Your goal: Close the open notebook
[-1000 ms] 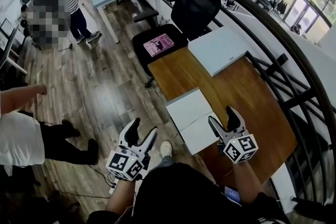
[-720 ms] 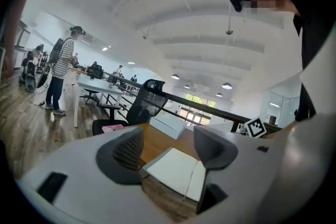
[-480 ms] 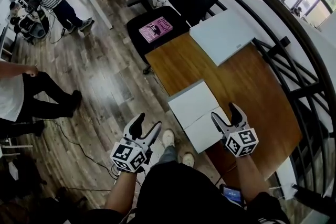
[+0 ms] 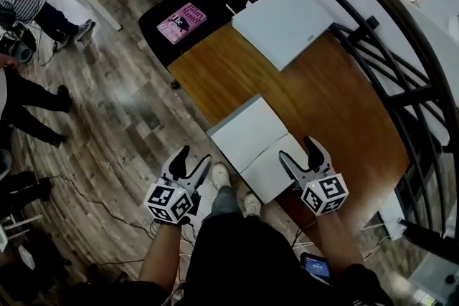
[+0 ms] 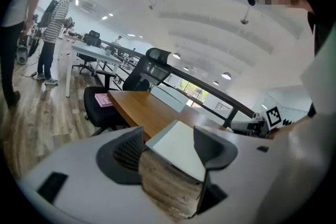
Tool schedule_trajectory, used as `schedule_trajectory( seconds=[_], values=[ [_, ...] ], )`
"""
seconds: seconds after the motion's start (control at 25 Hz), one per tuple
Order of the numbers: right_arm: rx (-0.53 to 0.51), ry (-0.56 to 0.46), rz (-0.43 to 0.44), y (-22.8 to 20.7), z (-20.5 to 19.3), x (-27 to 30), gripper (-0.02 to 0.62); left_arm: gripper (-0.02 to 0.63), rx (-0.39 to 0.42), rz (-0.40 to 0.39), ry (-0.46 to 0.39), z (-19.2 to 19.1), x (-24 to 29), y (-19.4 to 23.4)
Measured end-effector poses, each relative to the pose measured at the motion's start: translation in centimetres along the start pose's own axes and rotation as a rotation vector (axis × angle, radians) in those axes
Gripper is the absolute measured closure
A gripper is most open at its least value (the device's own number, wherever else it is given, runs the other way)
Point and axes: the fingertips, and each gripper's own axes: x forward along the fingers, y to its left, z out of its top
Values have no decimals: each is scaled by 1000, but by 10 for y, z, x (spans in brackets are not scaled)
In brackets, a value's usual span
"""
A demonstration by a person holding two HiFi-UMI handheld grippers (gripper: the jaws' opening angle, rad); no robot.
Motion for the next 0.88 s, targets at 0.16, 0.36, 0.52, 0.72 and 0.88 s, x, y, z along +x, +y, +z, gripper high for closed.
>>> schedule_trajectory(
  seconds=[0.16,0.36,0.52,0.72,0.88],
  values=[
    [21,10,-33,-10,-4,-1,236,302,-12,-22,45,-10,24,8],
    [54,12,-61,-10,-7,-4,238,304,-31,-57,100,-21,46,14],
    [62,12,-69,-9,-11,-3,239,304,-70,-82,136,-32,64,21],
    [86,22,-100,-9,-20,-12,239,304,-152,-118,184,-48,78,25],
    [116,29,-109,-9,-25,-16,241,339,-239,-148,192,-52,92,27]
  ],
)
